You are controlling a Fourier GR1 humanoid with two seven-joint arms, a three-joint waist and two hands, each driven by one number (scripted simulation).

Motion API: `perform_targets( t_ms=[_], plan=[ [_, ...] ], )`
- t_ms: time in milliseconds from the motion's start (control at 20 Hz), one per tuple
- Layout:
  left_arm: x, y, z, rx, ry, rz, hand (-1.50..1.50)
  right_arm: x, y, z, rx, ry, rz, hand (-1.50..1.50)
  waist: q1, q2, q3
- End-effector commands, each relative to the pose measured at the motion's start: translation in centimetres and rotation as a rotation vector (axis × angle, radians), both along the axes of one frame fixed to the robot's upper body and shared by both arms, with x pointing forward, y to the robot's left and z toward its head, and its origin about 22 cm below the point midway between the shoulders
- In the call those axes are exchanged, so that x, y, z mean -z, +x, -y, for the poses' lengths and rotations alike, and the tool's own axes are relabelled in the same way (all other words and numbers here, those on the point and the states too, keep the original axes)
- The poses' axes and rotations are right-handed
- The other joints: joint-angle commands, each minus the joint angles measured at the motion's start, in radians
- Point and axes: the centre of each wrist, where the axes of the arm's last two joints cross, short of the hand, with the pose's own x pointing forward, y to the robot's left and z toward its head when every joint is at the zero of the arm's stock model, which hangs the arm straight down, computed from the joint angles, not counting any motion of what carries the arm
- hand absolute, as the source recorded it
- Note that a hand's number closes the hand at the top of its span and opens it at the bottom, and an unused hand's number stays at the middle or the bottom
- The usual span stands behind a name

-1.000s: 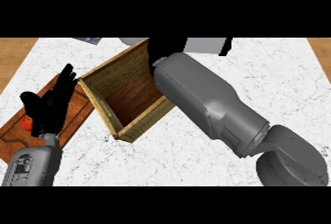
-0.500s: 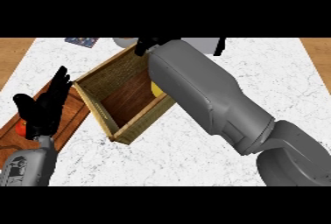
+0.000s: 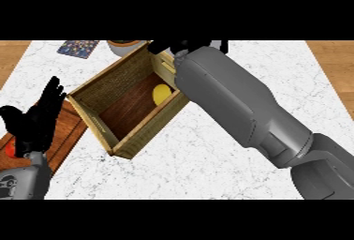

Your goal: Pick the lemon from the placemat and place it in the basket

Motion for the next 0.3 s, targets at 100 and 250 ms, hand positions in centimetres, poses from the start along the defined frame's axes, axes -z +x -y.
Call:
perform_targets(
  t_ms=[100,250],
  plan=[
    [0.4,-0.7,-1.3,-0.029,-0.008,-0.014,0.00,0.8,-2.7,1.8,-0.006,0.140,0.034,-1.50,-0.025,-0.008,-0.001],
    [0.2,-0.3,0.4,-0.037,-0.013,-0.002,0.00,4.8,-4.4,4.6,-0.019,0.154,0.039,-1.50,-0.026,-0.002,0.000]
  ],
)
